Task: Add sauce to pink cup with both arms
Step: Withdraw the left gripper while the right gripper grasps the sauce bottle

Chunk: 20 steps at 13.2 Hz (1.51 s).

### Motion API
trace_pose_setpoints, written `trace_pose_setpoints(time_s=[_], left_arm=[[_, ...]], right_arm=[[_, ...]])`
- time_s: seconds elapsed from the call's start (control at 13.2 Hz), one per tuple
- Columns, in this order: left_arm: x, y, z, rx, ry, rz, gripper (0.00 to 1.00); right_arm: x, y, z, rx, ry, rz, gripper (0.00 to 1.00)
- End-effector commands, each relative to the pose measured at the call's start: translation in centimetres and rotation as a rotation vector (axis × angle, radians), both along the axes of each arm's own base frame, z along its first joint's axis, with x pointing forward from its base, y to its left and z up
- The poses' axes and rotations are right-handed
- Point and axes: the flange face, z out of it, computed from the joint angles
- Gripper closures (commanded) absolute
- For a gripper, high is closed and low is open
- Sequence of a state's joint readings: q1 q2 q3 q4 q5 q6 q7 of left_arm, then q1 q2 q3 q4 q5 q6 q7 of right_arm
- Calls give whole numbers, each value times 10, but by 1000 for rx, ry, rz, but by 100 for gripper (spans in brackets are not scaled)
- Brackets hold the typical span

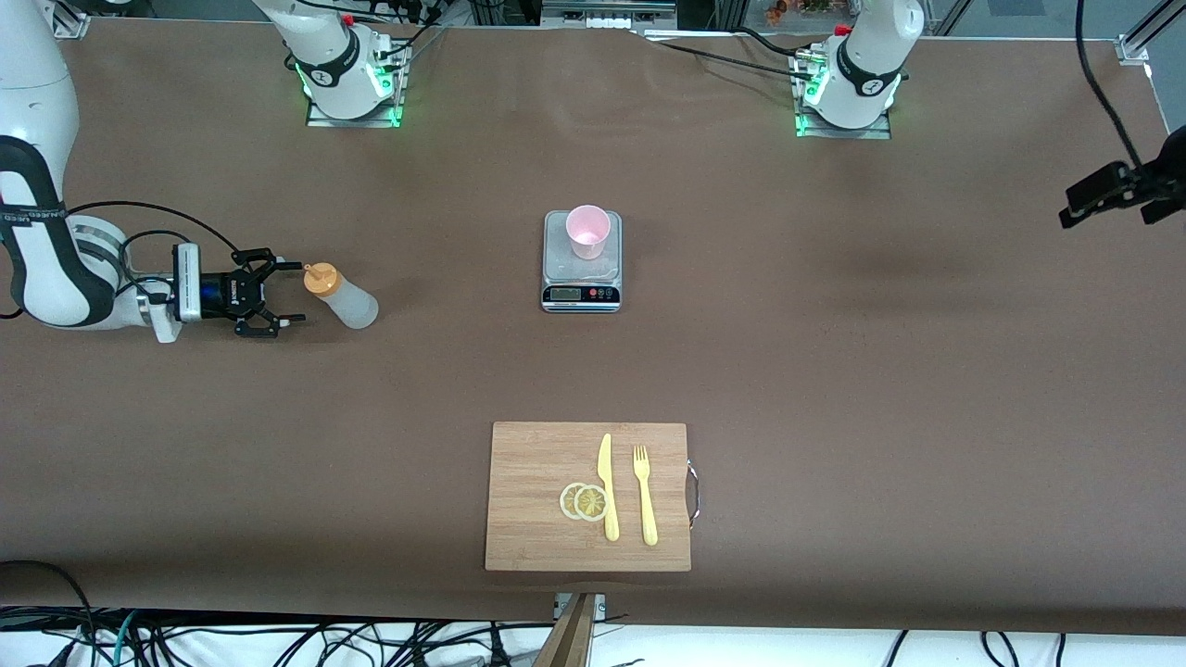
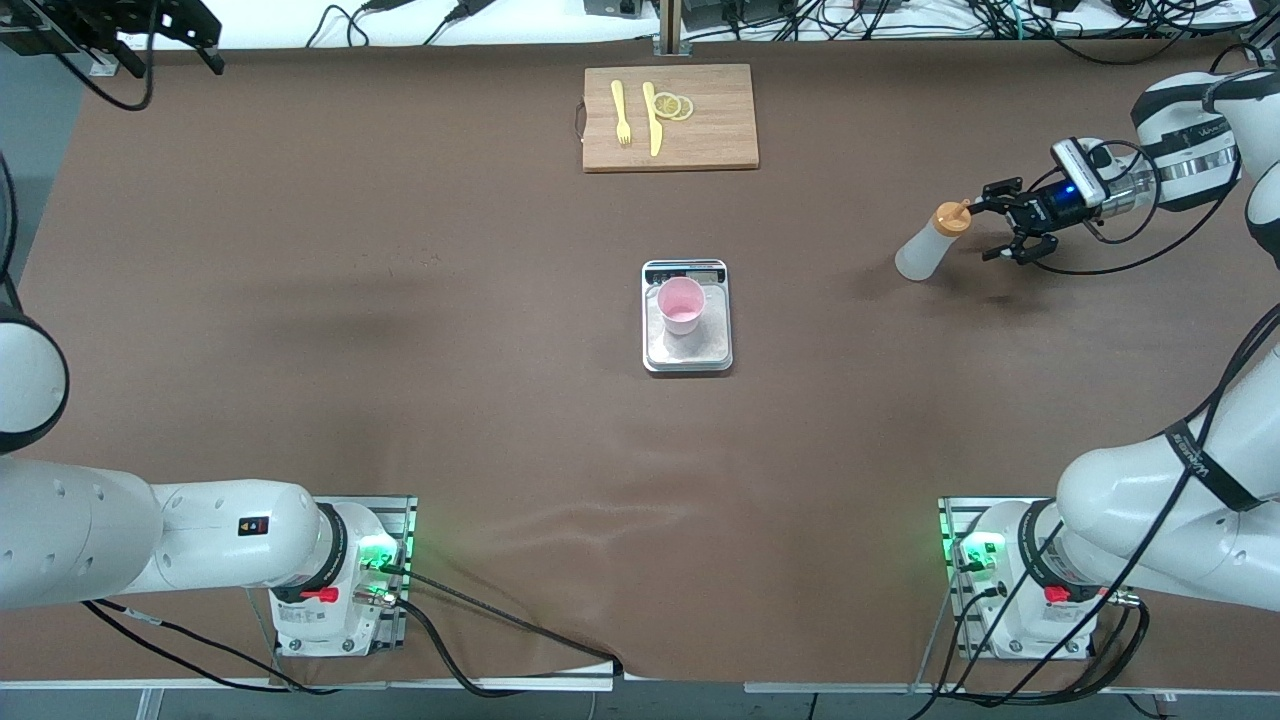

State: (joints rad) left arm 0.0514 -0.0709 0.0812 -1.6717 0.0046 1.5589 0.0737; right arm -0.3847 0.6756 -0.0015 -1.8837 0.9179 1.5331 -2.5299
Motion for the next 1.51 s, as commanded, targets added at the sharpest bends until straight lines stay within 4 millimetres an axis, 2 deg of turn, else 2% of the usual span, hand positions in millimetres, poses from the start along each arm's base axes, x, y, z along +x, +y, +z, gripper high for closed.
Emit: trace_pose_setpoints(time_s=[0.0, 0.23, 0.45, 0.68, 0.83, 0.91, 0.98, 1.06, 1.13, 1.28, 1.43], left_arm=[[-2, 1, 25, -26, -40, -43, 0], [2, -12, 25, -18, -42, -54, 0], [5, -9, 31, -19, -58, -60, 0], [8, -10, 33, -31, -67, -48, 0], [9, -5, 32, -38, -65, -36, 0], [8, -5, 33, -38, -68, -38, 0], [8, -6, 38, -37, -74, -36, 0], [8, -6, 41, -36, -80, -38, 0], [6, -4, 38, -39, -64, -29, 0], [0, -2, 35, -45, -18, -9, 0], [-4, -1, 35, -35, -10, -8, 0]], right_arm=[[-5, 21, -3, 51, -22, -6, 0], [-8, 37, -22, 89, -34, 2, 1], [-8, 45, -22, 95, -36, 18, 1], [-3, 71, -24, 110, -33, 38, 2], [-2, 80, -26, 115, -31, 48, 15], [-1, 82, -27, 115, -31, 52, 26], [1, 84, -26, 114, -36, 57, 52], [1, 86, -28, 111, -21, 57, 84], [4, 86, -26, 104, -27, 60, 100], [13, 86, -18, 95, -47, 71, 100], [34, 96, 4, 74, -80, 89, 100]])
